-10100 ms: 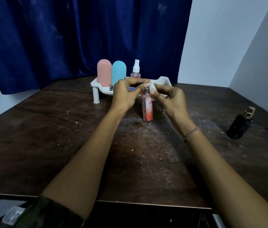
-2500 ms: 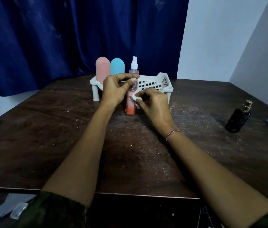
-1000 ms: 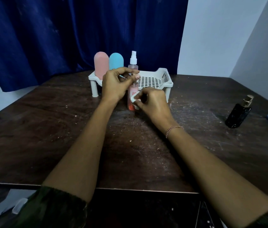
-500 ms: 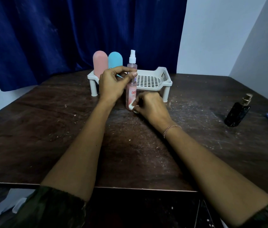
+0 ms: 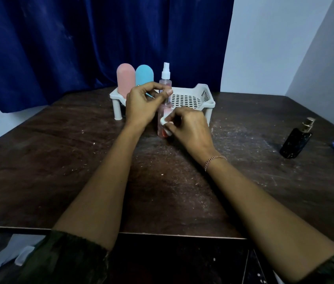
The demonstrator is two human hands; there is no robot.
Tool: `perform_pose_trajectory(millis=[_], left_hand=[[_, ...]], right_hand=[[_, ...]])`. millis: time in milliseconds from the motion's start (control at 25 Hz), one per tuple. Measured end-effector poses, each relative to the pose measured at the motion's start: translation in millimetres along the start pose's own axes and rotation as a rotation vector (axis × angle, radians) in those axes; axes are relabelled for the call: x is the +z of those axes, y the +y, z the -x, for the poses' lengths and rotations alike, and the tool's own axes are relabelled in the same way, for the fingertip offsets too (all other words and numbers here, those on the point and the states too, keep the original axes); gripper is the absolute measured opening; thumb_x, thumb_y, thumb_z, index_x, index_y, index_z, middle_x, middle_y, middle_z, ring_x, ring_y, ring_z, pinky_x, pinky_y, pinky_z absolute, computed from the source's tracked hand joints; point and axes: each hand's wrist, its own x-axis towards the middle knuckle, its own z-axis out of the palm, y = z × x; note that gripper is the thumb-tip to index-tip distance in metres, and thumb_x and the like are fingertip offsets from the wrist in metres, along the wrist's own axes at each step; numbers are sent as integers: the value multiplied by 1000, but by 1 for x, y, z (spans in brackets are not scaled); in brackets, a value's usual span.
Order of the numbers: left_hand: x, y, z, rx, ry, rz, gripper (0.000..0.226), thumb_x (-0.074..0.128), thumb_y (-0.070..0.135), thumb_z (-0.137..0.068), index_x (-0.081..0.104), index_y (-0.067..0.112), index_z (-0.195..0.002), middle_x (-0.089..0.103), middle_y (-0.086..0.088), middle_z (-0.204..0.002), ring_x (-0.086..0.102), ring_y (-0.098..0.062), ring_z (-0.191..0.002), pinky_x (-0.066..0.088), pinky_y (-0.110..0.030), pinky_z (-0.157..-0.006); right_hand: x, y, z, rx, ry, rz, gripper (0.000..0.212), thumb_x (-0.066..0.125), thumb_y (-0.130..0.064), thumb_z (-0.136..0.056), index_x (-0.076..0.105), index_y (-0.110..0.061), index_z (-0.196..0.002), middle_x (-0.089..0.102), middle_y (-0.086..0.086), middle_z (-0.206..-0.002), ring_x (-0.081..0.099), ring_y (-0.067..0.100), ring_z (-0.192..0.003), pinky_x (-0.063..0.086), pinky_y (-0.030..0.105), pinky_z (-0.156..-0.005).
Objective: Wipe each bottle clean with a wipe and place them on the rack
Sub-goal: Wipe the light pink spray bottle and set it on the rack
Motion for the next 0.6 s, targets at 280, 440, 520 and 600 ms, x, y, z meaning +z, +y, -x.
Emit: perform_pose_trajectory(millis=[280,440,520,600], left_hand=[[-3,-2,-1,3,-72,48,12,62,32,-83,72,39,-87,72,8,-93,65,-21,-88,53,-30,-65],[-4,-7,-4,14,-68,65,13,66,24,-85,72,25,-96,73,3,-97,66,-16,-95,55,-32,-80],[-4,-7,-5,22,-62,71,13,66,18,-85,72,19,-97,72,1,-96,66,-14,-95,53,-27,-84],[-2,-5,-4,6,-61,115,13,66,13,-85,71,15,-97,72,-2,-95,67,-12,-91,54,-23,-79]], right_hand=[[3,2,0,51,-131,25,9,72,-18,-74,66,-17,-80,70,4,-87,63,22,-84,51,39,-78],[-3,1,-1,11,48,-84,10,72,-18,-76,66,-16,-83,69,2,-89,62,18,-81,50,35,-76],[-1,3,0,43,-11,-84,10,73,-17,-75,65,-17,-81,69,1,-87,63,17,-81,51,35,-77],[2,6,0,71,-109,-46,11,75,-17,-73,64,-19,-76,70,2,-85,63,17,-82,51,38,-79]])
